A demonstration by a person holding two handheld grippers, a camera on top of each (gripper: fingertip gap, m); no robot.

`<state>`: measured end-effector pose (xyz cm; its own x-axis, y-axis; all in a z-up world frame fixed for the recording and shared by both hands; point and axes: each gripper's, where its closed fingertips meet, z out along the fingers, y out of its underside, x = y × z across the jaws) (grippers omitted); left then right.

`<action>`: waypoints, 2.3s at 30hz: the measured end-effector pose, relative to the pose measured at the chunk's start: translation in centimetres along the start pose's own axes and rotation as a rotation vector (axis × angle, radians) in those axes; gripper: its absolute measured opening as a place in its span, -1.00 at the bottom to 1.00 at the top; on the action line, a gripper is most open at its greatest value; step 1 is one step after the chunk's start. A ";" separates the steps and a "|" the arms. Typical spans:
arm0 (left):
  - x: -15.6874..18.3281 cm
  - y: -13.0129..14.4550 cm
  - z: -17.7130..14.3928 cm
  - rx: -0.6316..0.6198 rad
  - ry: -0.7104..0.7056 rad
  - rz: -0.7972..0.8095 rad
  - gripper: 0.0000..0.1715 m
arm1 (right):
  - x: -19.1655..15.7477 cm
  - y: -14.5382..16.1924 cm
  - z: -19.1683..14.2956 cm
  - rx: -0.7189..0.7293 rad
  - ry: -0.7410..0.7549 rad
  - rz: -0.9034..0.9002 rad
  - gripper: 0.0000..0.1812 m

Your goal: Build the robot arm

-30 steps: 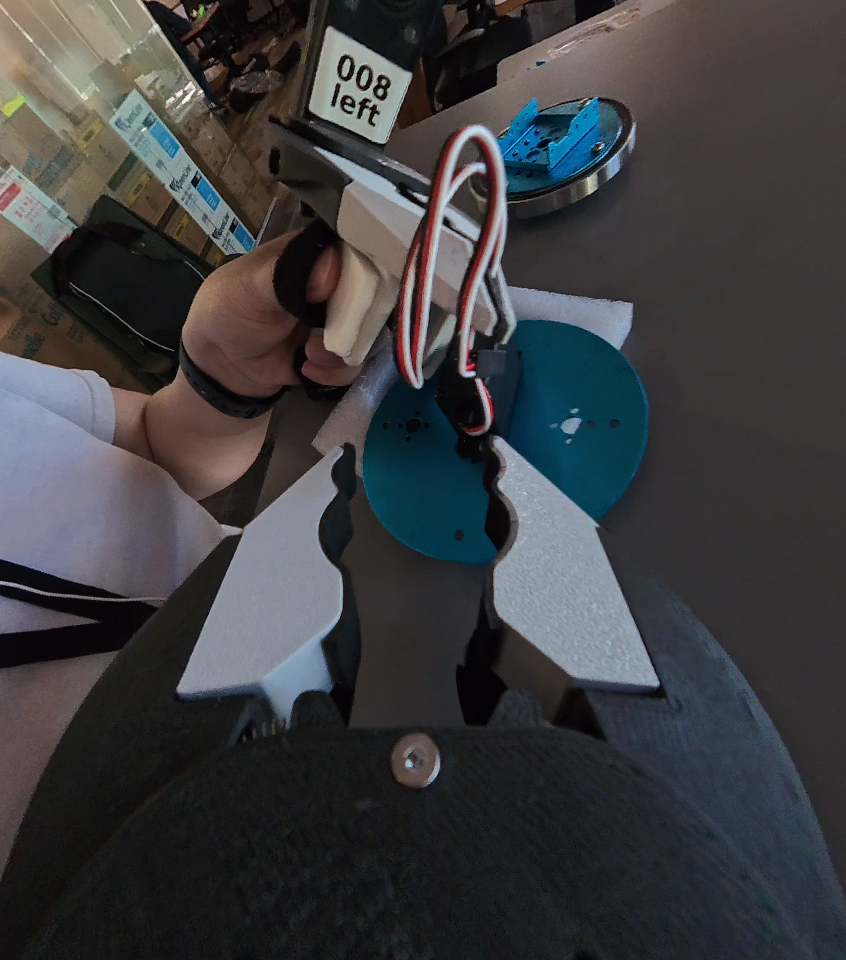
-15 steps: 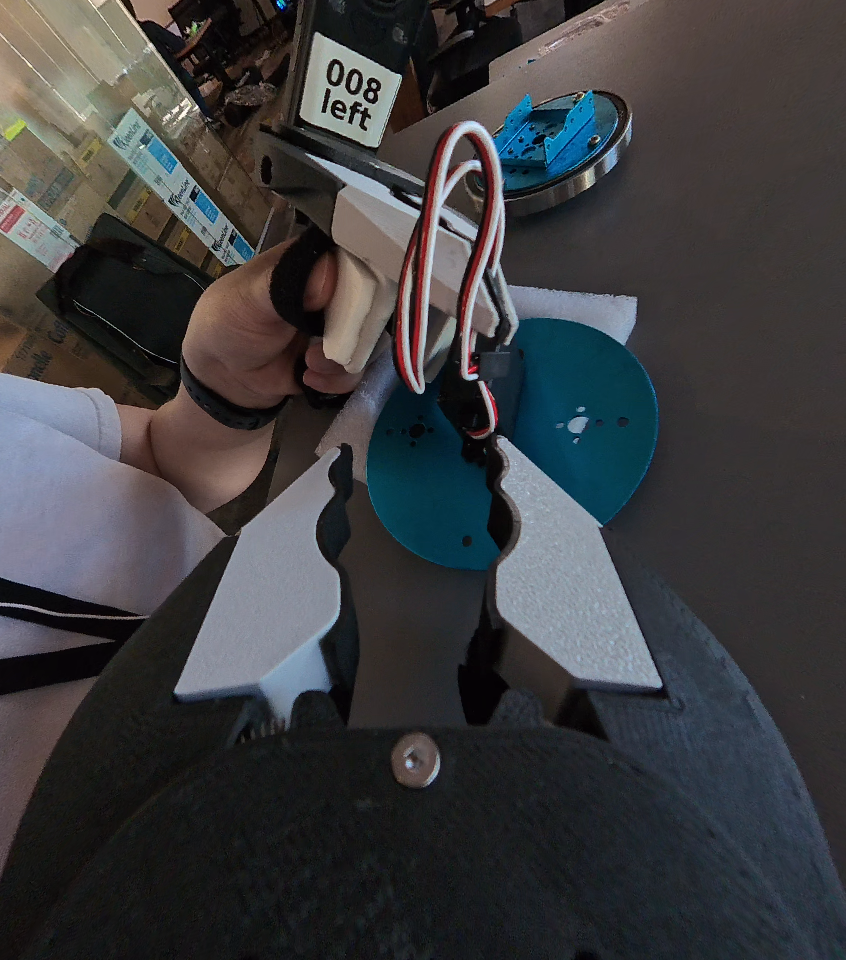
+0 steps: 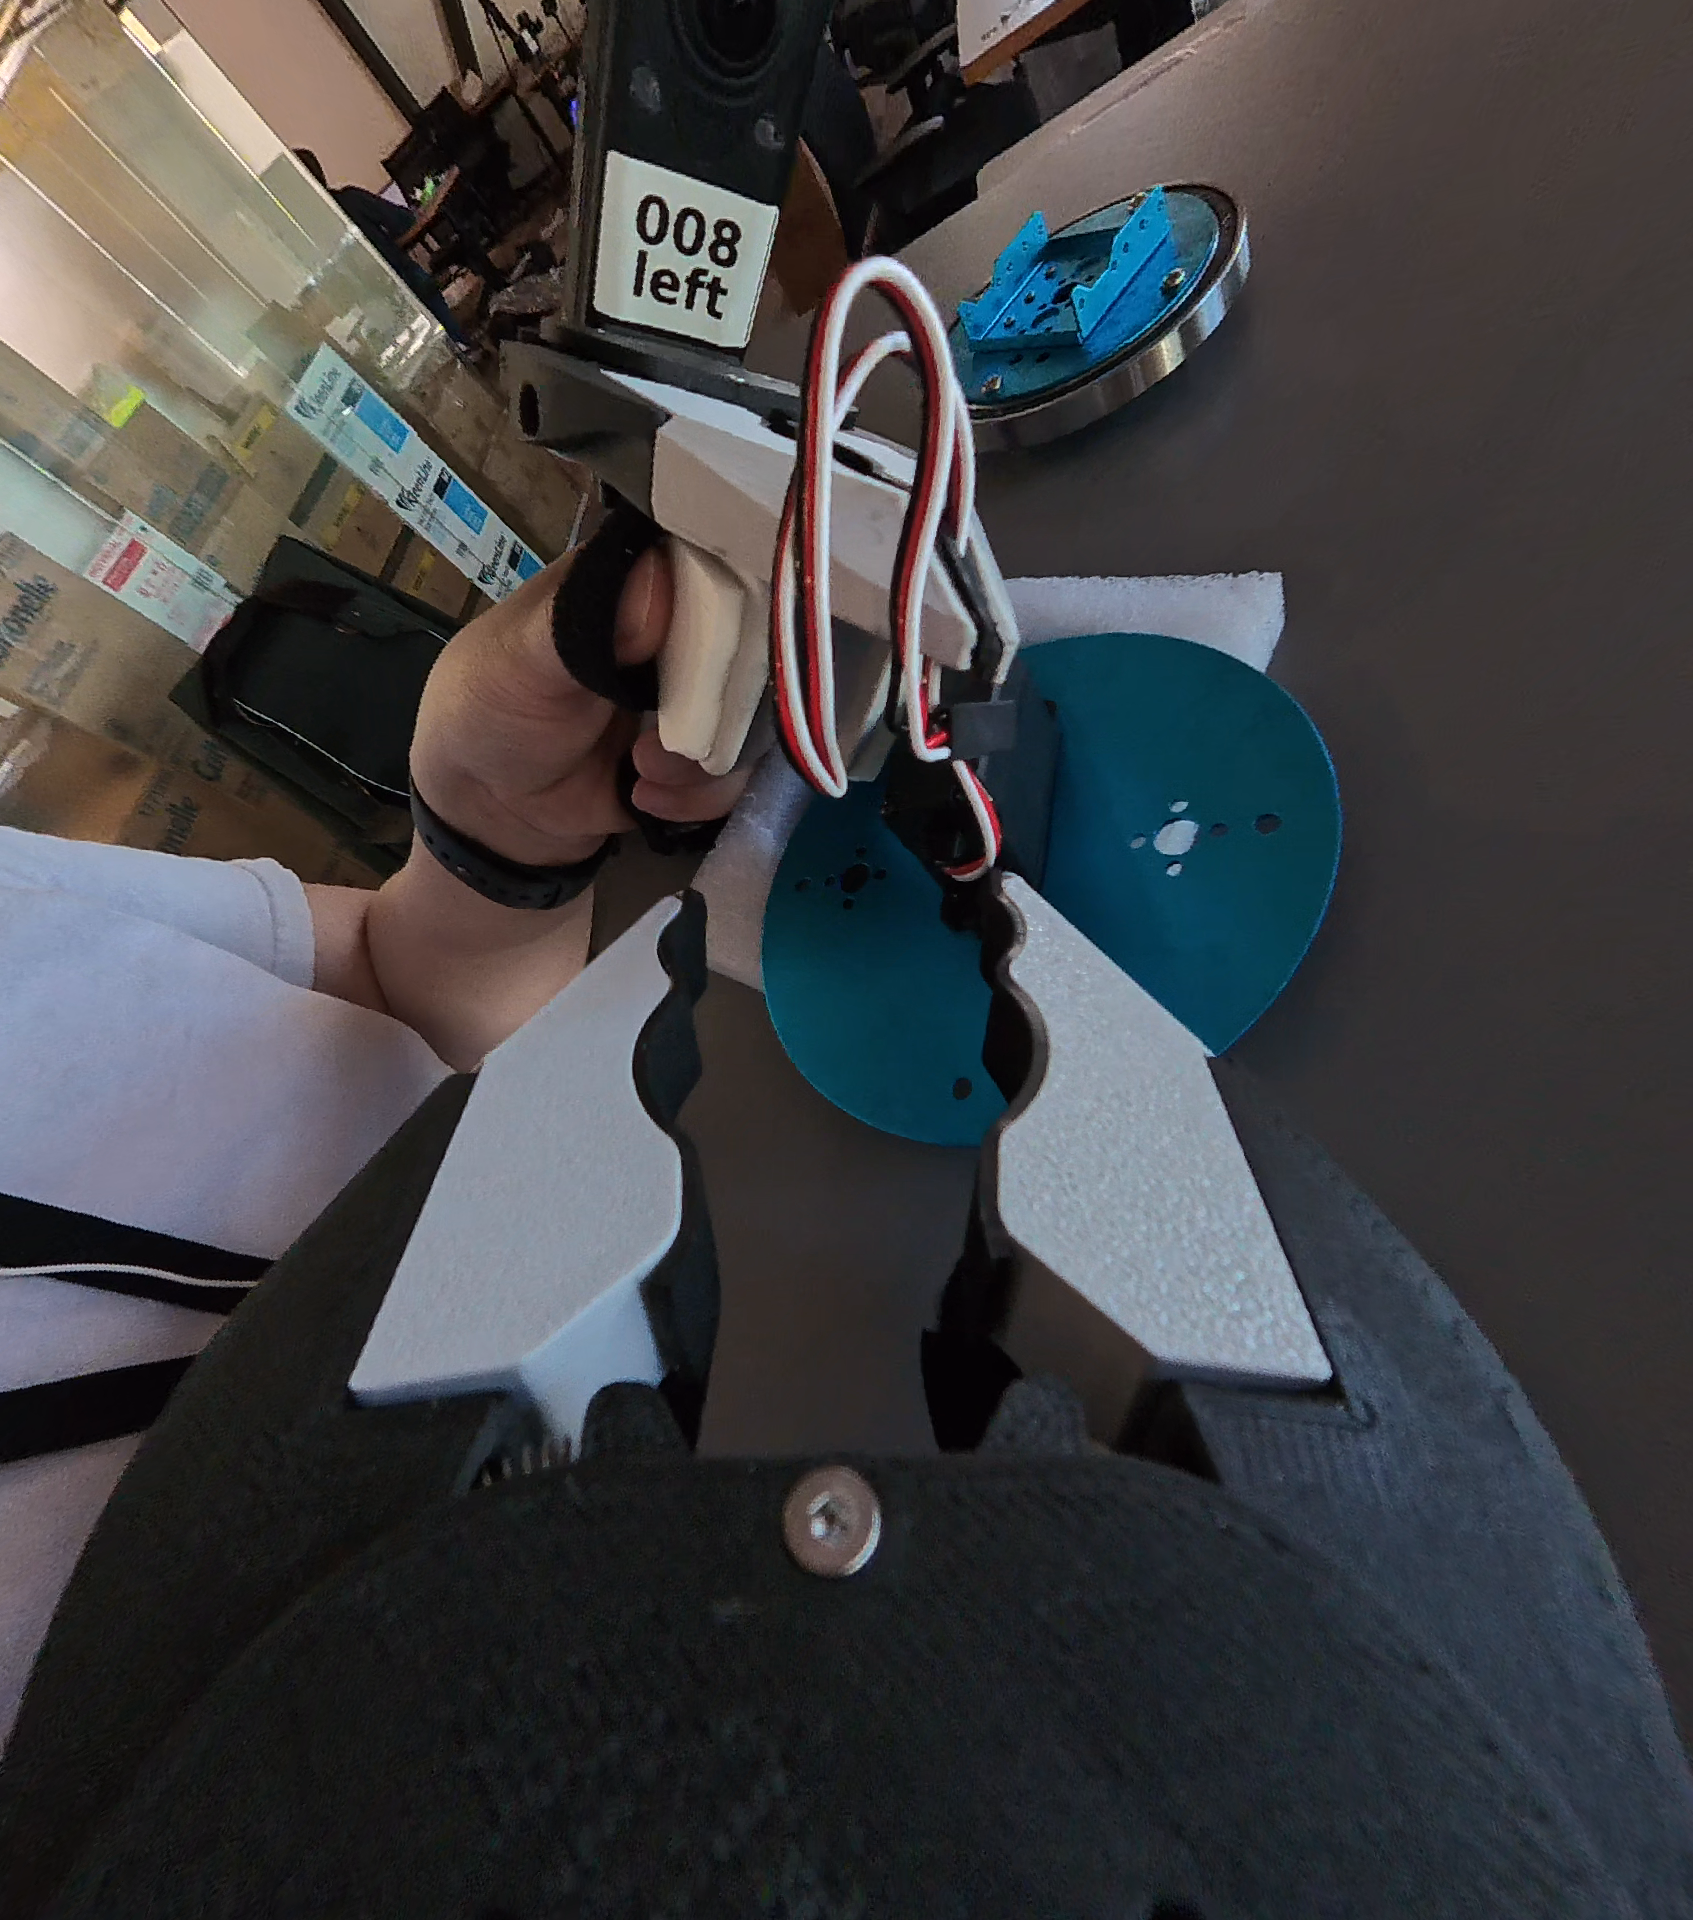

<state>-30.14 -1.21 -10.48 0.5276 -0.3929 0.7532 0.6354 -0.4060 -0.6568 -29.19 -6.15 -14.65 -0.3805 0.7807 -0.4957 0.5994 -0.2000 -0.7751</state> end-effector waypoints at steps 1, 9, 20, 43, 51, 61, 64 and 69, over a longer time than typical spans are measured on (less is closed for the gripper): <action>0.0 0.0 0.0 0.000 0.000 0.000 -1.00 | 0.0 0.0 0.0 0.000 -0.001 -0.001 -0.42; 0.0 0.0 0.0 0.000 0.003 -0.003 -1.00 | 0.1 -0.6 -0.8 0.033 -0.009 -0.039 -0.41; 0.1 0.0 0.0 -0.002 0.007 -0.007 -1.00 | 0.8 0.4 -0.5 -0.051 0.074 -0.160 -0.48; 0.1 0.0 0.0 -0.001 0.007 -0.007 -1.00 | 1.2 0.5 -0.5 -0.058 0.112 -0.200 -0.48; 0.1 0.0 0.0 -0.001 0.006 -0.006 -1.00 | 2.0 0.2 -0.8 -0.065 0.177 -0.318 -0.63; 0.1 0.0 0.0 -0.002 0.007 -0.005 -1.00 | 3.0 0.1 -0.5 -0.107 0.199 -0.451 -0.82; 0.1 0.0 0.0 -0.002 0.008 -0.006 -1.00 | 3.1 0.1 -0.4 -0.110 0.202 -0.461 -0.86; 0.1 0.0 0.0 -0.003 0.009 -0.006 -1.00 | 3.2 0.2 -0.2 -0.122 0.193 -0.444 -0.88</action>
<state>-30.05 -1.24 -10.40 0.5186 -0.3978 0.7569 0.6368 -0.4110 -0.6524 -30.13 -3.63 -16.35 -0.4871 0.8726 -0.0373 0.4911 0.2384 -0.8378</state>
